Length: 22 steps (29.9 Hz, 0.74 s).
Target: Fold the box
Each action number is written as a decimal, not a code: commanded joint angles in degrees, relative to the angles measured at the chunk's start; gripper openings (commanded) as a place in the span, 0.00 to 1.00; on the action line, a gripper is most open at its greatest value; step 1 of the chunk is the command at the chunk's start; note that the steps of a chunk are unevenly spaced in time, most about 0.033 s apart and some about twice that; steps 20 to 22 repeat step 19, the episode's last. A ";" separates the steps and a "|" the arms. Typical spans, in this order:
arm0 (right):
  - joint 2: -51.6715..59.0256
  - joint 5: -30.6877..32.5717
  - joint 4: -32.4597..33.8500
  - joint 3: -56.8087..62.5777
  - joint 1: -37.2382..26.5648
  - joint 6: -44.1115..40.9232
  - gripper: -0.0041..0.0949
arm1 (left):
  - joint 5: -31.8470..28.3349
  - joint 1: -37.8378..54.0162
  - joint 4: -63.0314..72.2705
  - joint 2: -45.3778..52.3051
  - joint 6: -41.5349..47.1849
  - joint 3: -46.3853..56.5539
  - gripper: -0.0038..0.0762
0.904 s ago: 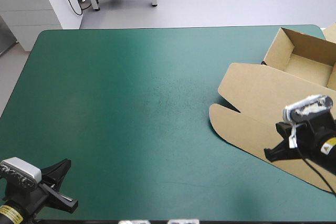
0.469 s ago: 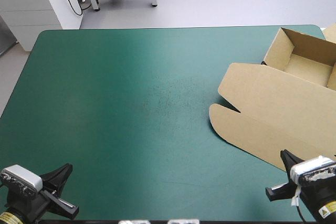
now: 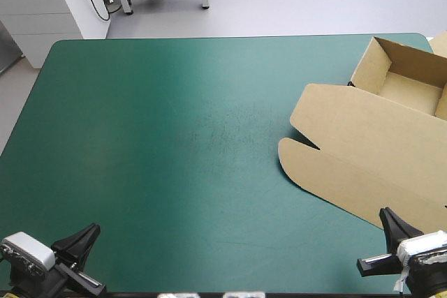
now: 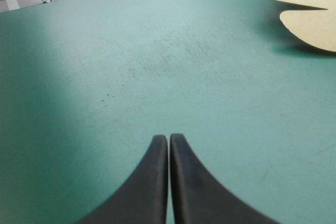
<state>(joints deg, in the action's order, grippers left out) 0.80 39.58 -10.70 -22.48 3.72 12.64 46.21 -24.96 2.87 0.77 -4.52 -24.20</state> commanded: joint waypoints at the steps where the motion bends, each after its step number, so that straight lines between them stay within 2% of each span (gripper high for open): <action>1: 1.37 -4.22 0.02 -1.27 0.25 -0.12 0.02 | -4.61 -0.27 0.82 -0.38 -0.41 -1.11 0.04; 22: 1.37 -4.33 0.02 -1.27 0.25 -0.12 0.02 | -4.61 -0.27 0.82 -0.38 -0.04 -1.11 0.04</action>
